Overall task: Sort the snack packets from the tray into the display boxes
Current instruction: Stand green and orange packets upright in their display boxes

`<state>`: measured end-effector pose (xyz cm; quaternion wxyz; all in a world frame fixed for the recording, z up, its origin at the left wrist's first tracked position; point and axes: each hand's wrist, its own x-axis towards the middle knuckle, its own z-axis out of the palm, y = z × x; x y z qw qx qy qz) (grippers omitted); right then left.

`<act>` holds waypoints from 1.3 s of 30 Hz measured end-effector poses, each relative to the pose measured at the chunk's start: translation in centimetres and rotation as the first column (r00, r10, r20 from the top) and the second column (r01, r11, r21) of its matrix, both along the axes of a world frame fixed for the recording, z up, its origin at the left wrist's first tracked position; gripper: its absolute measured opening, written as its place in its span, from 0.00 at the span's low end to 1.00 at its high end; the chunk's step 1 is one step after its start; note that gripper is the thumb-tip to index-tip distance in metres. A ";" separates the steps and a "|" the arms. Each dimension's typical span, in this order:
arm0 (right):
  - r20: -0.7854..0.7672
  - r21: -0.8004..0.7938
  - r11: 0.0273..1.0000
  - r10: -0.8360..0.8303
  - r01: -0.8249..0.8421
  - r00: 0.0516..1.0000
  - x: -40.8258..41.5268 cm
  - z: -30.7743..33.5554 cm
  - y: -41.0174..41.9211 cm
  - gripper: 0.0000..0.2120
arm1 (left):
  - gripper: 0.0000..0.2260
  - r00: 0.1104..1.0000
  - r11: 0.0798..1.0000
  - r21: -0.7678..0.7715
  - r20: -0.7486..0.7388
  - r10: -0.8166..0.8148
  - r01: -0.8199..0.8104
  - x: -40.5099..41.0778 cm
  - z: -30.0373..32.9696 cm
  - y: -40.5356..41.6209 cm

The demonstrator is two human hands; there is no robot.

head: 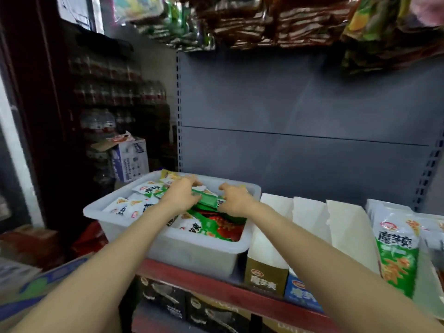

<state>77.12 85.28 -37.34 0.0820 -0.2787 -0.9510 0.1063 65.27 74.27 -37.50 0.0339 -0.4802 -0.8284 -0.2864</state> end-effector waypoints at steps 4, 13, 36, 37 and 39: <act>0.190 -0.050 0.998 0.052 -0.043 0.980 -1.8 -0.1 0.2 0.27 | 0.29 0.997 0.945 -0.328 -0.064 -0.037 0.014 -1.9 -0.3 -0.1; 0.156 0.123 0.984 0.110 -0.130 0.982 -1.5 -0.1 1.2 0.12 | 0.21 0.982 0.945 -0.327 -0.182 -0.041 -0.021 -2.4 -0.2 -0.4; -0.769 -0.629 0.688 -0.483 -0.362 0.418 20.0 3.8 2.7 0.02 | 0.11 0.806 0.848 0.476 0.394 -0.442 0.232 15.0 1.8 5.0; -0.780 -0.614 0.713 -0.485 -0.337 0.396 21.3 3.9 3.0 0.03 | 0.10 0.786 0.845 0.464 0.402 -0.469 0.267 16.1 1.6 5.7; -0.801 -0.581 0.765 -0.477 -0.278 0.363 24.0 4.4 3.7 0.05 | 0.09 0.798 0.849 0.414 0.360 -0.483 0.327 18.2 1.2 7.2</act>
